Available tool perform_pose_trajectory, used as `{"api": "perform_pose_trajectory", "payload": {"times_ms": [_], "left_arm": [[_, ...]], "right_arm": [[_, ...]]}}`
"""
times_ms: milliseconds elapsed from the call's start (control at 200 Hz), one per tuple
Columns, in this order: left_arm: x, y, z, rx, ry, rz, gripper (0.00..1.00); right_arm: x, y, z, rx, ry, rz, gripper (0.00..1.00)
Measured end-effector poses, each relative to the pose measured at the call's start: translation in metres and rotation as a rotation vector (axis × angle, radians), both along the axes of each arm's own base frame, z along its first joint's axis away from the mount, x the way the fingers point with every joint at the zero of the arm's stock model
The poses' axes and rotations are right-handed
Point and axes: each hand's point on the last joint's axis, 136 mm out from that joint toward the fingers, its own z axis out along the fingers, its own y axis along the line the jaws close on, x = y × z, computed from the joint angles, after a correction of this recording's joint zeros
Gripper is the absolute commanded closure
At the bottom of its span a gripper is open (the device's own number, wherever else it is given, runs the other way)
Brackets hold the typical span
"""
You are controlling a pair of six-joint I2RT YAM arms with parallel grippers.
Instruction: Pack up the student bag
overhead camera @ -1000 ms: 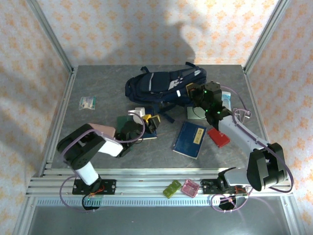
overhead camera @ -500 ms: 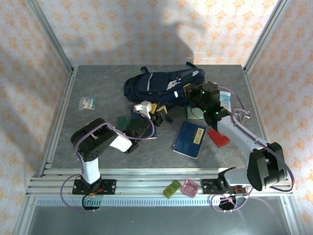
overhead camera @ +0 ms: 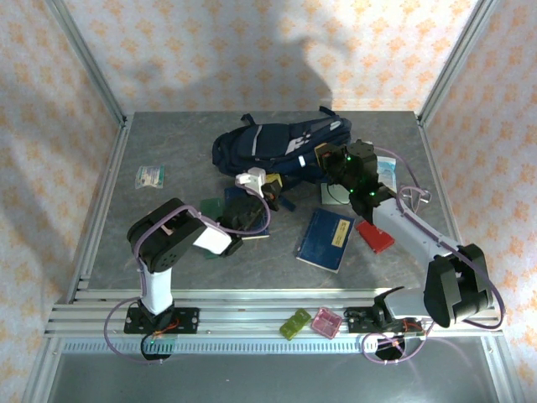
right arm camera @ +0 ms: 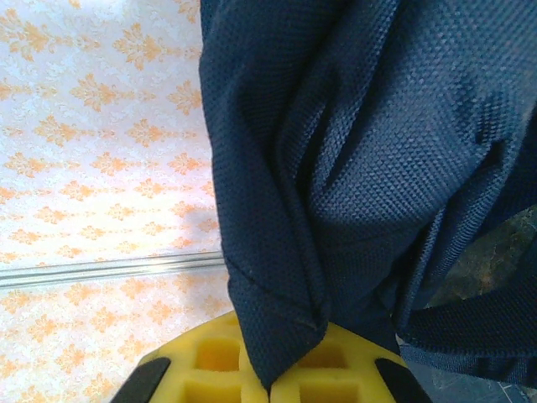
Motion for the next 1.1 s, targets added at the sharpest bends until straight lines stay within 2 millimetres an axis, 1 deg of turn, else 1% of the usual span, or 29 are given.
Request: {"api": "perform_pose_trajectory", "payload": {"times_ms": [130,255,390,405,455,470,496,526,551,671,726,846,941,991,1016,1046,1066,1101], "left_arm": [[-0.004,0.005,-0.009,0.018,0.021,0.004,1.0],[-0.011,0.025,-0.027,0.055,0.07,0.039,1.0],[-0.018,0.042,-0.036,0.068,0.098,0.063,1.0],[-0.018,0.043,-0.036,0.068,0.099,0.064,0.93],[-0.019,0.043,-0.035,0.068,0.099,0.063,0.66],[-0.019,0.043,-0.034,0.069,0.097,0.06,0.6],[-0.019,0.042,-0.033,0.066,0.096,0.056,0.54],[-0.019,0.041,-0.032,0.065,0.094,0.05,0.49],[-0.019,0.039,-0.032,0.064,0.093,0.045,0.48],[-0.016,0.03,-0.023,0.053,0.077,0.011,0.45],[-0.012,0.025,-0.019,0.047,0.064,0.0,0.45],[-0.001,0.012,-0.016,0.055,0.051,-0.021,0.45],[0.009,0.003,-0.016,0.065,0.05,-0.025,0.48],[0.014,-0.001,-0.015,0.072,0.044,-0.025,0.54],[0.016,-0.002,-0.016,0.076,0.044,-0.024,0.59],[0.018,-0.003,-0.017,0.083,0.044,-0.023,0.67],[0.019,-0.003,-0.019,0.08,0.049,-0.022,0.74],[0.022,-0.003,-0.021,0.085,0.053,-0.017,0.84]], "right_arm": [[0.0,0.0,0.0,0.0,0.0,0.0,1.0],[0.0,0.0,0.0,-0.001,0.0,-0.001,1.0],[0.0,0.0,0.0,-0.001,-0.001,0.0,1.0],[0.0,0.0,0.0,-0.001,0.0,0.0,1.0],[0.0,0.0,0.0,-0.001,0.0,0.0,1.0],[0.0,0.0,0.0,-0.001,0.0,0.0,1.0],[0.0,0.0,0.0,-0.001,-0.001,0.0,1.0],[0.0,0.0,0.0,-0.001,0.0,0.0,1.0],[0.0,0.0,0.0,-0.001,0.0,0.0,1.0],[0.0,0.0,0.0,-0.001,0.0,0.0,1.0],[0.0,0.0,0.0,-0.001,0.0,0.0,1.0],[0.0,0.0,0.0,0.0,-0.001,0.001,1.0],[0.0,0.0,0.0,0.0,0.0,0.0,1.0],[0.0,0.0,0.0,0.0,-0.001,0.0,1.0],[0.0,0.0,0.0,0.0,-0.002,0.0,1.0],[0.0,0.0,0.0,0.0,-0.002,0.0,1.0],[0.0,0.0,0.0,0.0,-0.002,0.0,1.0],[0.0,0.0,0.0,0.0,-0.002,0.0,1.0]]}}
